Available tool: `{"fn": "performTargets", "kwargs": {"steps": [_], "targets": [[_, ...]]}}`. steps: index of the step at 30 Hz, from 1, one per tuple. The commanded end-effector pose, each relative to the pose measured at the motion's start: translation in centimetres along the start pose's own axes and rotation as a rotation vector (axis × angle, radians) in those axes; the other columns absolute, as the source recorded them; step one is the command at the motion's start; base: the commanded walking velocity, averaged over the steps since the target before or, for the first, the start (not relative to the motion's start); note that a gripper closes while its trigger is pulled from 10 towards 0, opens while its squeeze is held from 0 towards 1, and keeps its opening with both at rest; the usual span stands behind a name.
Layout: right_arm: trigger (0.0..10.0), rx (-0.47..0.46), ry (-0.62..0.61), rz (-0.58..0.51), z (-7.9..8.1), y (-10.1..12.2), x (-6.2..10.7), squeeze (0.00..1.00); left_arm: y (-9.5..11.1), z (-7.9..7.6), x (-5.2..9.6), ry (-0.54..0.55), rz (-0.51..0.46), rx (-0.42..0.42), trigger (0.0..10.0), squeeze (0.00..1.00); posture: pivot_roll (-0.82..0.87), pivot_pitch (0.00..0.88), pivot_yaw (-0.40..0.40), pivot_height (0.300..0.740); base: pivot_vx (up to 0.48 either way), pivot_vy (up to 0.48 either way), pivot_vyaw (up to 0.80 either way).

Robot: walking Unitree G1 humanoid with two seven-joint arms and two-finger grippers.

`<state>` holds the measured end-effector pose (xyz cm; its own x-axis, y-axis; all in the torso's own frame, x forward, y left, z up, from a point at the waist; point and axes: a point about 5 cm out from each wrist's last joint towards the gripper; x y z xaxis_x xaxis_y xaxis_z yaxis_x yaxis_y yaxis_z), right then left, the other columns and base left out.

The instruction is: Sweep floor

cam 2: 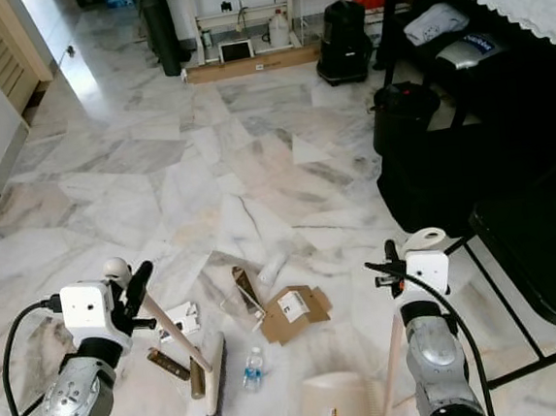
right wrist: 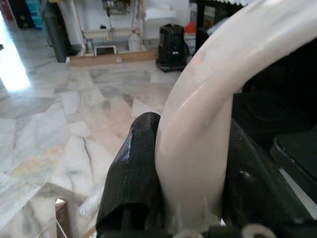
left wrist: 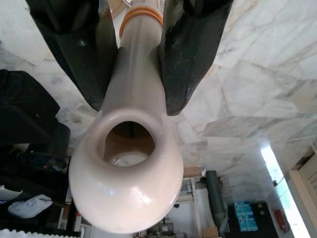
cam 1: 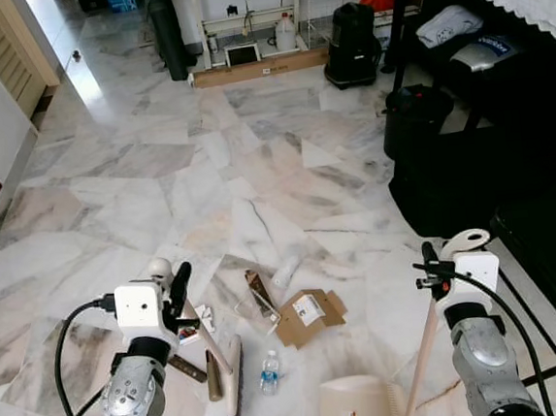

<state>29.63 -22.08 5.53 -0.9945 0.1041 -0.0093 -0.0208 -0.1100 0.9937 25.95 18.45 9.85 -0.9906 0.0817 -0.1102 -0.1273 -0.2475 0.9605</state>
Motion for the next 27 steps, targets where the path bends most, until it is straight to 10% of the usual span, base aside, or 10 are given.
{"fn": "performTargets", "kwargs": {"steps": [1, 27], "targets": [[10.0, -0.013, 0.007, -0.045, 0.3, 0.7, -0.5, 0.00, 0.9, 0.5, -0.1, -0.002, -0.034, -0.015, 10.0, 0.00, 0.06, 0.112, 0.077, 0.740, 0.000, 0.000, 0.00], [10.0, -0.034, -0.042, 0.085, 0.8, -2.1, 0.0, 0.00, 1.7, 1.0, -0.2, -0.020, -0.035, -0.005, 10.0, 0.00, 0.09, 0.137, 0.096, 0.740, 0.000, 0.000, 0.00]]}}
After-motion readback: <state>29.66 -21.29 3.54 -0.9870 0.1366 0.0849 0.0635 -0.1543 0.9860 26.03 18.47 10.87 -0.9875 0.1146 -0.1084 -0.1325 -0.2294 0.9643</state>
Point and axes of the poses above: a point about 5 cm out from each wrist's last joint towards the gripper, its own x axis pointing back from the gripper into the wrist, its own y axis along the axis of the wrist's last joint, z = x × y, and after that the axes turned 14 degrees about -x, right-handed
